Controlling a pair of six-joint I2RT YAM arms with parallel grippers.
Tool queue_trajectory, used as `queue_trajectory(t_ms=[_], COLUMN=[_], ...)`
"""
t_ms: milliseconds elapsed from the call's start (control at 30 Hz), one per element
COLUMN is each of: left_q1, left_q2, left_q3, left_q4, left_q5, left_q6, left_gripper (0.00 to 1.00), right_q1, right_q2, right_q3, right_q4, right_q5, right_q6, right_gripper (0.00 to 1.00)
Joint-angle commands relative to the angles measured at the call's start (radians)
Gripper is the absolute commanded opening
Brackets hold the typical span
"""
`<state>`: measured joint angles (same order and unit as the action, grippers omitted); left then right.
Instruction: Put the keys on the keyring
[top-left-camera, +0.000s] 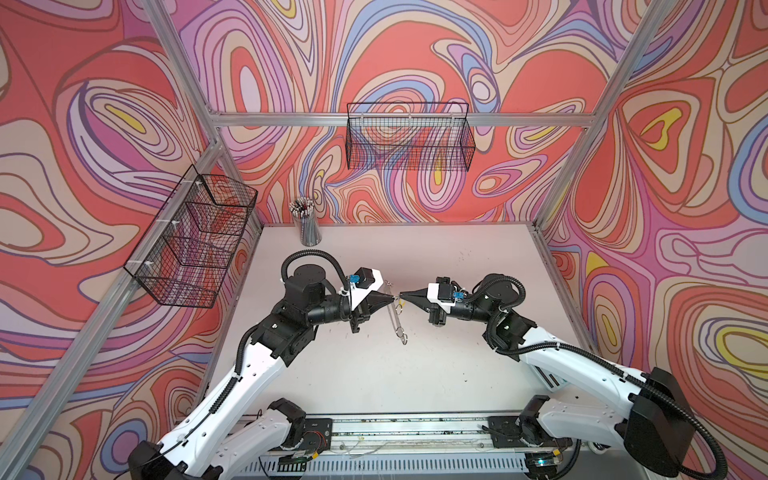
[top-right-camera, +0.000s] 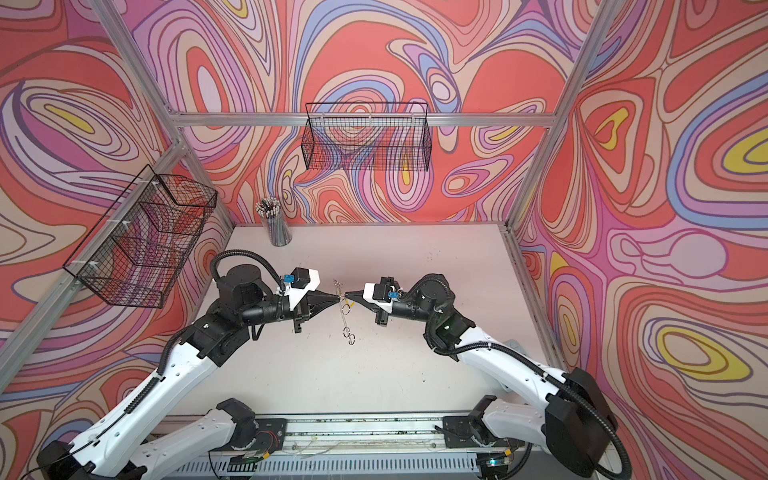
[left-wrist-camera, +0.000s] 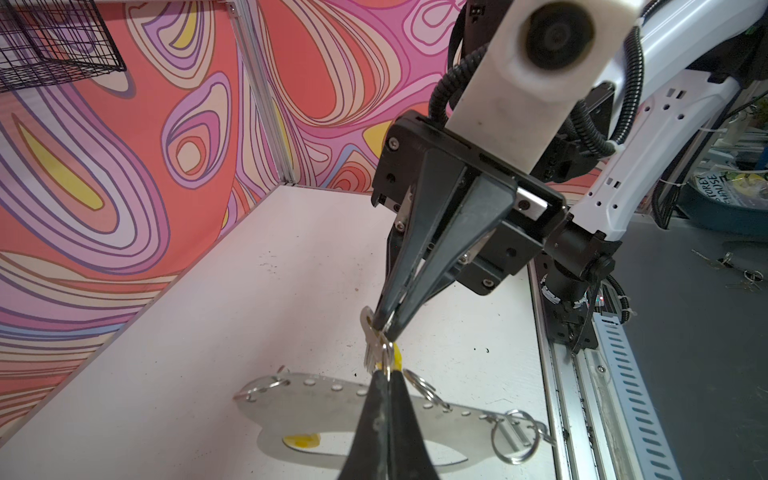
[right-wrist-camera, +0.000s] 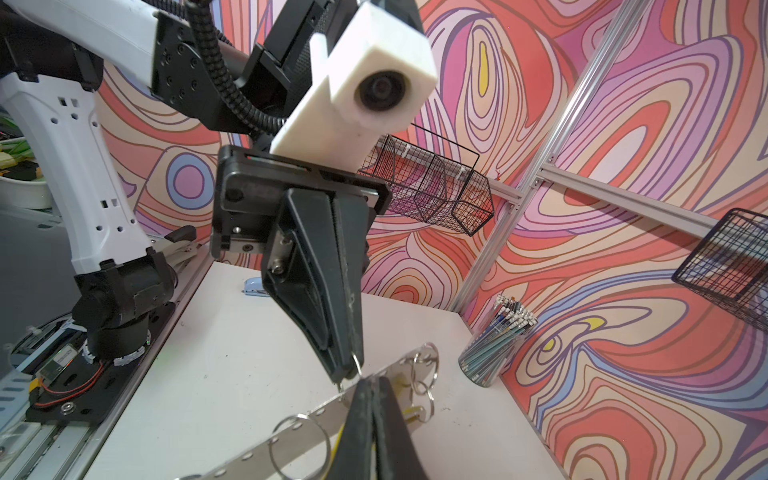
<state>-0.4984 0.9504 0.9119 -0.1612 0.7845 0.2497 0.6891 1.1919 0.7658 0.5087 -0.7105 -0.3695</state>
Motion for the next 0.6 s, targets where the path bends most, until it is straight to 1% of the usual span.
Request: queue_trajectory(t_ms=[0, 267, 367, 500, 567], left_q1=[-0.004, -0.003, -0.004, -0.003, -0.004], left_q2=[-0.006, 0.003, 0.004, -0.022, -0.035], left_q3=[0.019, 0.025, 0.026, -0.007, -0.022], left_q4=[0.012, 0.004, -0.001, 0.017, 0.025], left_q5=[0.011, 0.007, 0.006, -0.036, -0.050], left_q6=[-0.006, -0.009, 0.003, 0.075, 0.129], left_gripper=[0.00, 0.00, 0.00, 0.00, 0.00], right_q1=[0.006, 0.006, 0.006, 0.005, 0.006], right_q2=[-0.018, -0.022, -0.034, -0.055, -0.071], right_q3=[0.007, 0.004, -0.011, -0.017, -0.020], right_q4=[-0.030, -0.024, -0.002, -0.039, -0.075], right_q5=[-0.042, -0.042, -0.003, 0.014, 0.047], right_q6=[-0.040, -0.043, -0.043, -0.094, -0.129], right_gripper=[0.00, 0.00, 0.00, 0.00, 0.00])
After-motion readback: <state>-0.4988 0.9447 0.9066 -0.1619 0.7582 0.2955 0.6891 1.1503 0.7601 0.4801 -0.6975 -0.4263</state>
